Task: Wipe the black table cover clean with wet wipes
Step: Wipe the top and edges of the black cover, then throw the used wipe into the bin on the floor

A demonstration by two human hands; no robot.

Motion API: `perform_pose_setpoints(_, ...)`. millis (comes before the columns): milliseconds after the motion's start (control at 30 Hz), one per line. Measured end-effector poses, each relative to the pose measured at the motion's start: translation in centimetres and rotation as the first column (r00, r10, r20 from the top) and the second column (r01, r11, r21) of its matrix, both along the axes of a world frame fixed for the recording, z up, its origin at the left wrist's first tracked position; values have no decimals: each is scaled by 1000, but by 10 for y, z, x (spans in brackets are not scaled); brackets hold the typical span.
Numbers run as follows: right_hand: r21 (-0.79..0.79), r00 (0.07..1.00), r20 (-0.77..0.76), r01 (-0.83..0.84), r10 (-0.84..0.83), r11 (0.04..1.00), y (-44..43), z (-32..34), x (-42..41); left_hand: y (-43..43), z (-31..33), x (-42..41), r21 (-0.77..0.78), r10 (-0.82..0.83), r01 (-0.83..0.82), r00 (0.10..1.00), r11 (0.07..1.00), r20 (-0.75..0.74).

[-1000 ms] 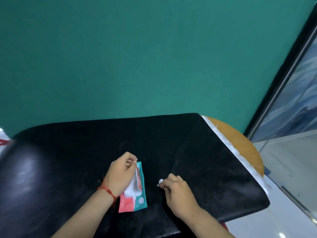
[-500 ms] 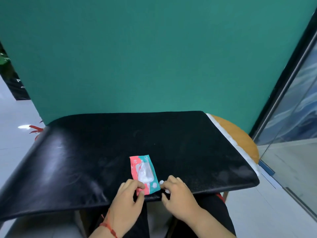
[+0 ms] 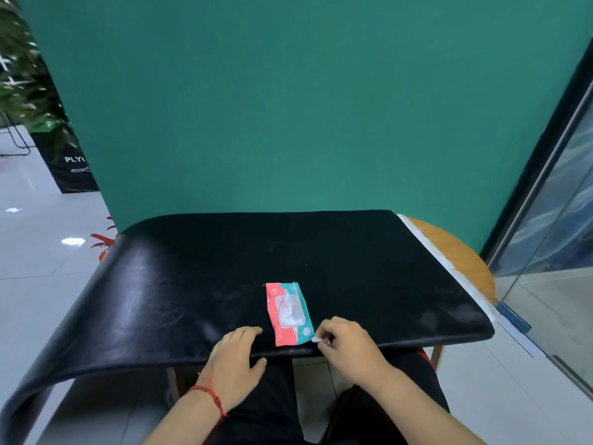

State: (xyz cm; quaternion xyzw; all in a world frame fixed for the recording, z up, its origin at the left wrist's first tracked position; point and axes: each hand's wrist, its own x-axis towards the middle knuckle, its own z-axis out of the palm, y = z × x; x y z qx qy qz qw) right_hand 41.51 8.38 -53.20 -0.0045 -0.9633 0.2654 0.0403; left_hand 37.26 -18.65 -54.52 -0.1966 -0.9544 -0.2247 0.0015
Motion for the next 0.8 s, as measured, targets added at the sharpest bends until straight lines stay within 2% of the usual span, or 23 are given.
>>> perform_pose_setpoints(133, -234, 997, -38, 57, -68, 971, -18, 31, -8, 11, 9, -3, 83, 5, -11, 997, 996, 72)
perform_pose_setpoints(200, -340, 997, -29, 53, -67, 939, -32, 42, -13, 14, 19, 0, 181, 13, -28, 997, 983, 81)
perform_pose_setpoints(300, -515, 998, -18, 48, -66, 856, -58, 55, -15, 22, 47, 15, 493, -46, -37, 987, 869, 155)
perform_pose_setpoints(367, -612, 1000, -6, 20, -30, 791, -82, 60, -18, 17, 61, 23, 614, -73, -49, 982, 787, 172)
perform_pose_setpoints(433, -694, 999, -2, 31, -45, 719, -95, 64, -19, 14, 66, 24, 650, -47, -56, 989, 758, 140)
perform_pose_setpoints(533, -795, 999, 40, 34, -4, 606, -124, 70, -26, -8, 72, 27, 631, 57, -104, 994, 769, 95)
perform_pose_setpoints(667, -877, 984, 72, -16, 164, 480, -172, 84, -36, -50, 83, 25, 621, 227, -182, 974, 763, 7)
perform_pose_setpoints(800, -890, 926, 104, -76, 362, 450, -228, 106, -37, -109, 88, 30, 607, 380, -266, 923, 748, -64)
